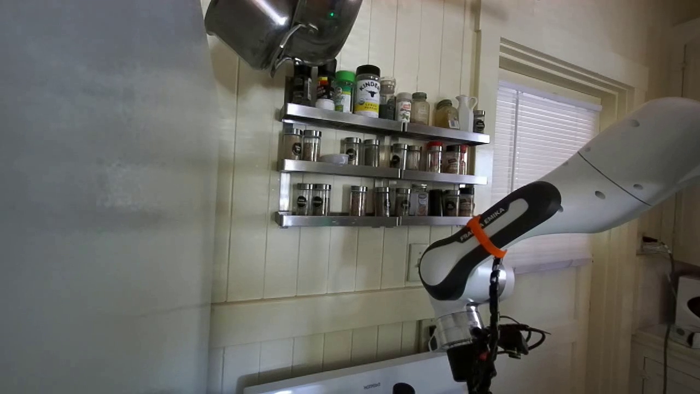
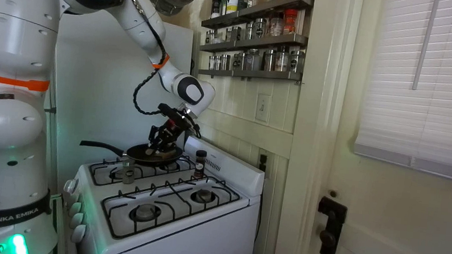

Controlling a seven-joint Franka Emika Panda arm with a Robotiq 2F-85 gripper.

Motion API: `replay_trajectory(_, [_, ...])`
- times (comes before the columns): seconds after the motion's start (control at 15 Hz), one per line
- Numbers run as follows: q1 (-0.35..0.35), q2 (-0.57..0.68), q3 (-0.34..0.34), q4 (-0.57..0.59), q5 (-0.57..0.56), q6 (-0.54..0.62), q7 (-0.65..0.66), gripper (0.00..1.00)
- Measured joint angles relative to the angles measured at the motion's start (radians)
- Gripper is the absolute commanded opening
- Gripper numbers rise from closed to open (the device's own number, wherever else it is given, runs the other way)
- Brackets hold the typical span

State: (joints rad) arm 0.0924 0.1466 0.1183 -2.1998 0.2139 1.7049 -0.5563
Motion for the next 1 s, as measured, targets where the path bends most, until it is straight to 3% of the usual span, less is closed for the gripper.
replay_trajectory(0.47, [0.0, 0.023, 0.009, -0.019, -0.001, 0.045, 0.027, 0.05])
replay_trajectory(1.0, [0.001, 0.068, 0.046, 0.007, 0.034, 0.045, -0.122, 0.05])
